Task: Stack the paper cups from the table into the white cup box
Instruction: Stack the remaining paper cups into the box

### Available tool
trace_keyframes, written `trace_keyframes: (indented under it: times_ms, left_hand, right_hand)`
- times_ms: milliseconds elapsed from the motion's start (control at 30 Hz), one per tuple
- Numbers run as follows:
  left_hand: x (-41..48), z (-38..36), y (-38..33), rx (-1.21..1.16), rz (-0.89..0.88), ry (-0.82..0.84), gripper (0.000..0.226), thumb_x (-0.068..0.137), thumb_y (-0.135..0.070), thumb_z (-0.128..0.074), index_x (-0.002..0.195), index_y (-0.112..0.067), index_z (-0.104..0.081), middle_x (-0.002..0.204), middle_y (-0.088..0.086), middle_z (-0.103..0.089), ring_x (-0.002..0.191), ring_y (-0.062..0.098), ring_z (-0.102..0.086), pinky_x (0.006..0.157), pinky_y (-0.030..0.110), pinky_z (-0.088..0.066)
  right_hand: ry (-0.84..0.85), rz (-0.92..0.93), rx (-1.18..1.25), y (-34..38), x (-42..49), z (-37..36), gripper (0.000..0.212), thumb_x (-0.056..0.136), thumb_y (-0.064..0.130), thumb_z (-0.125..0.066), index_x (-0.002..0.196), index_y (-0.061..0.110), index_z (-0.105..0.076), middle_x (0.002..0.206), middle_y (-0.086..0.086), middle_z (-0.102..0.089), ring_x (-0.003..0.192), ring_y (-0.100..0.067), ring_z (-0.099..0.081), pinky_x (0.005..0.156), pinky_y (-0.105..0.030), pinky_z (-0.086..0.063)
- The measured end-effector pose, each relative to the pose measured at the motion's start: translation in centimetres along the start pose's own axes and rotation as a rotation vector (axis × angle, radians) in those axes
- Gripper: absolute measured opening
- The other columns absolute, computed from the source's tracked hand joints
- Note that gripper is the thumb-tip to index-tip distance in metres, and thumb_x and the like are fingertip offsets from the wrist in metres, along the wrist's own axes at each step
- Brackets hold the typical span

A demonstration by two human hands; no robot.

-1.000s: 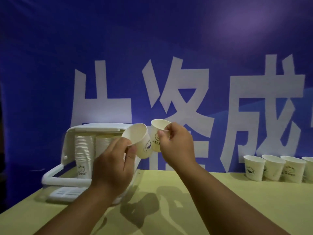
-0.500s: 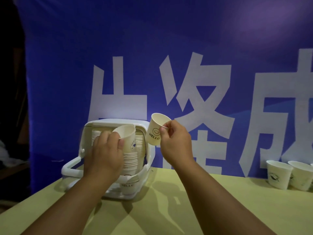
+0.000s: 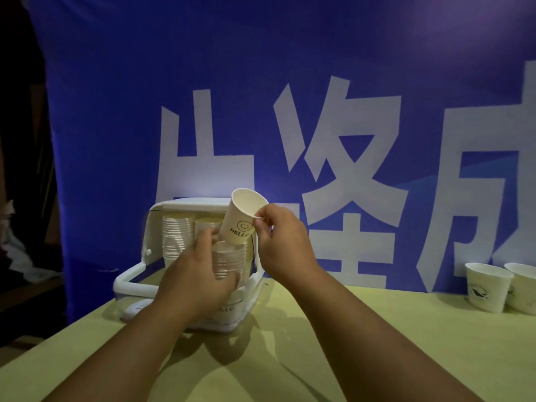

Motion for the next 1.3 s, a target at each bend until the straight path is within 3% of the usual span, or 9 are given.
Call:
trace_keyframes:
  times_ms: [167, 267, 400, 533, 700, 900, 1000, 1133, 1300]
  left_hand:
    - [-0.5, 1.6, -1.5, -0.071, -0.121, -0.161, 0.103, 0.086, -0.031, -0.073, 0.153, -0.058, 0.001, 0.157, -0.005, -0.038, 0.133, 0.025, -0.049, 0.092, 0.054, -0.057]
    - [-0.8, 2.1, -3.2, -0.062, -0.216, -0.191, 0.084, 0.093, -0.049, -0.054, 0.153, -0.061, 0.003, 0.164, -0.009, -0.025, 0.141, 0.019, -0.039, 0.098, 0.051, -0.053]
    - [-0.3, 1.9, -2.6, -0.048, -0.175, -0.235, 0.067, 0.095, -0.055, -0.037, 0.158, -0.04, -0.023, 0.163, -0.01, -0.029, 0.143, 0.018, -0.038, 0.104, 0.049, -0.051]
    - [0.0, 1.5, -1.1, -0.011, -0.098, -0.254, 0.052, 0.105, -0.043, -0.042, 0.155, -0.026, -0.038, 0.163, -0.005, -0.032, 0.144, 0.02, -0.038, 0.107, 0.046, -0.048]
    - [-0.1, 1.0, -0.1, 0.036, -0.066, -0.222, 0.039, 0.105, -0.039, -0.039, 0.131, -0.022, -0.063, 0.122, -0.002, -0.067, 0.106, 0.013, -0.059, 0.087, 0.033, -0.056]
    - [-0.2, 1.0, -0.5, 0.024, -0.089, -0.244, 0.037, 0.105, -0.033, -0.042, 0.128, -0.019, -0.067, 0.118, -0.001, -0.07, 0.102, 0.011, -0.059, 0.08, 0.025, -0.052]
    - [-0.4, 1.5, -0.8, 0.06, -0.094, -0.314, 0.042, 0.097, -0.041, -0.042, 0.124, -0.02, -0.066, 0.118, 0.0, -0.068, 0.103, 0.015, -0.058, 0.081, 0.032, -0.054]
    - [-1.6, 2.8, -3.2, 0.149, -0.198, -0.481, 0.018, 0.093, -0.033, -0.052, 0.102, -0.019, -0.06, 0.098, 0.002, -0.061, 0.088, 0.02, -0.057, 0.071, 0.039, -0.056]
    - [-2.2, -1.2, -7.7, 0.086, -0.178, -0.186, 0.023, 0.103, -0.035, -0.042, 0.084, -0.027, -0.053, 0.071, -0.01, -0.054, 0.064, 0.011, -0.053, 0.053, 0.027, -0.044]
  right_hand:
    - [0.075, 0.014, -0.116, 0.4, -0.5, -1.0, 0.017, 0.102, 0.03, -0.052, 0.115, 0.025, -0.061, 0.108, 0.005, -0.059, 0.094, -0.014, -0.056, 0.08, -0.03, -0.057]
    - [0.128, 0.031, -0.113, 0.8, -0.7, -1.4, 0.019, 0.102, 0.031, -0.051, 0.117, 0.026, -0.061, 0.108, 0.005, -0.06, 0.092, -0.012, -0.055, 0.083, -0.029, -0.054]
    - [0.191, -0.003, -0.015, 0.6, -1.2, -2.4, 0.036, 0.101, 0.028, -0.053, 0.136, 0.032, -0.049, 0.129, 0.006, -0.058, 0.111, -0.013, -0.057, 0.096, -0.031, -0.049]
    - [0.326, 0.027, -0.088, 0.1, -2.1, -3.6, 0.055, 0.101, 0.022, -0.054, 0.151, 0.032, -0.033, 0.153, 0.005, -0.04, 0.138, -0.019, -0.041, 0.11, -0.035, -0.036]
    - [0.426, 0.104, -0.207, -0.6, -3.2, -5.0, 0.061, 0.1, 0.016, -0.055, 0.153, 0.028, -0.028, 0.156, 0.005, -0.036, 0.141, -0.019, -0.036, 0.112, -0.034, -0.033]
    - [0.388, 0.05, -0.152, -1.7, -3.1, -5.3, 0.062, 0.098, 0.018, -0.058, 0.151, 0.035, -0.031, 0.151, 0.007, -0.045, 0.133, -0.019, -0.048, 0.106, -0.037, -0.043]
    - [0.339, 0.024, -0.13, -1.7, -3.2, -4.6, 0.059, 0.098, 0.025, -0.059, 0.15, 0.036, -0.032, 0.146, 0.007, -0.049, 0.129, -0.019, -0.051, 0.102, -0.036, -0.046]
    - [0.162, -0.073, -0.147, -2.7, -2.3, -2.1, 0.027, 0.096, 0.032, -0.061, 0.123, 0.03, -0.057, 0.117, 0.006, -0.064, 0.097, -0.013, -0.063, 0.086, -0.03, -0.056]
    - [-0.017, -0.154, -0.197, -4.6, -2.2, 1.6, 0.006, 0.097, 0.03, -0.058, 0.101, 0.026, -0.057, 0.089, 0.006, -0.063, 0.076, -0.011, -0.061, 0.073, -0.026, -0.057]
Point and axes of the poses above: each hand's wrist, its own x-axis towards the middle knuckle, its own z-axis out of the back of the hand, y = z × x, the point moved 7 cm from there along x, towards the middle knuckle
